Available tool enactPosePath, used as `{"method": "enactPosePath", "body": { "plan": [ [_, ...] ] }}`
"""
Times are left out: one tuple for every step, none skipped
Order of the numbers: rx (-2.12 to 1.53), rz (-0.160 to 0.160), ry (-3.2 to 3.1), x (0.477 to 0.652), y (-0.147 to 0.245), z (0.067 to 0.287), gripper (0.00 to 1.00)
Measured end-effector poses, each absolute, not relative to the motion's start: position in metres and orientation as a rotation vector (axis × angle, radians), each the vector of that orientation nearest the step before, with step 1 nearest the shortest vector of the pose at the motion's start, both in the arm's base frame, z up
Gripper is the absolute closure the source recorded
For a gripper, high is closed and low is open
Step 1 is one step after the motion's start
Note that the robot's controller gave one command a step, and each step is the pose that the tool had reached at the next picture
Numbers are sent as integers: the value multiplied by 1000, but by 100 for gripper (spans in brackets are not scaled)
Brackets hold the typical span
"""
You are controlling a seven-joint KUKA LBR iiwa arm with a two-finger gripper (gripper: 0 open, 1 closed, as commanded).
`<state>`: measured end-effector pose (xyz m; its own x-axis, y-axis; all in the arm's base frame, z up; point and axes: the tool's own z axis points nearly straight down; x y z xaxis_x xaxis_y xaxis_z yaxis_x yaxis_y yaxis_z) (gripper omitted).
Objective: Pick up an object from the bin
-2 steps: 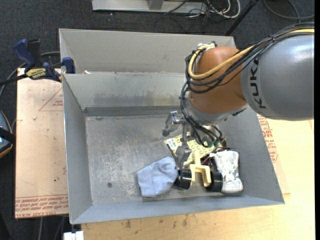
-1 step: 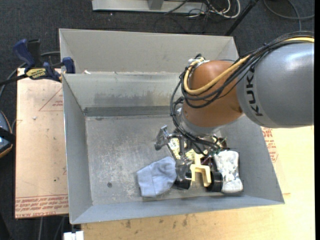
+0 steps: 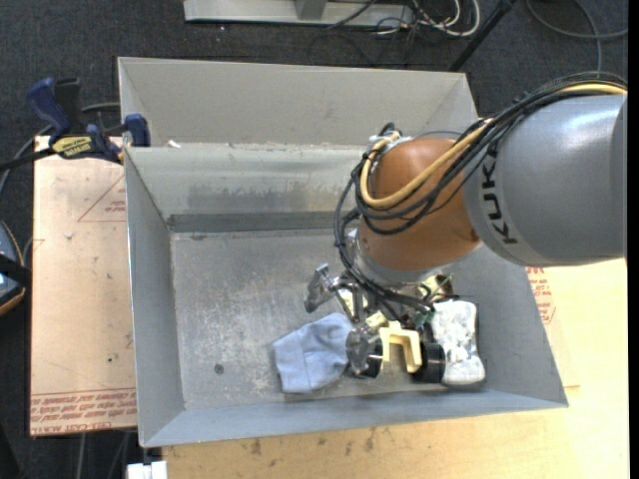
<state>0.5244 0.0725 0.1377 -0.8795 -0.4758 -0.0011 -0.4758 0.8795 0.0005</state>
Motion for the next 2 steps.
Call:
{"method": "enactPosePath", "body": {
  "plan": [
    [-1064,1,2952,516,76,83,0],
    [-1059,0,2938,512,76,75,100]
  ]
}}
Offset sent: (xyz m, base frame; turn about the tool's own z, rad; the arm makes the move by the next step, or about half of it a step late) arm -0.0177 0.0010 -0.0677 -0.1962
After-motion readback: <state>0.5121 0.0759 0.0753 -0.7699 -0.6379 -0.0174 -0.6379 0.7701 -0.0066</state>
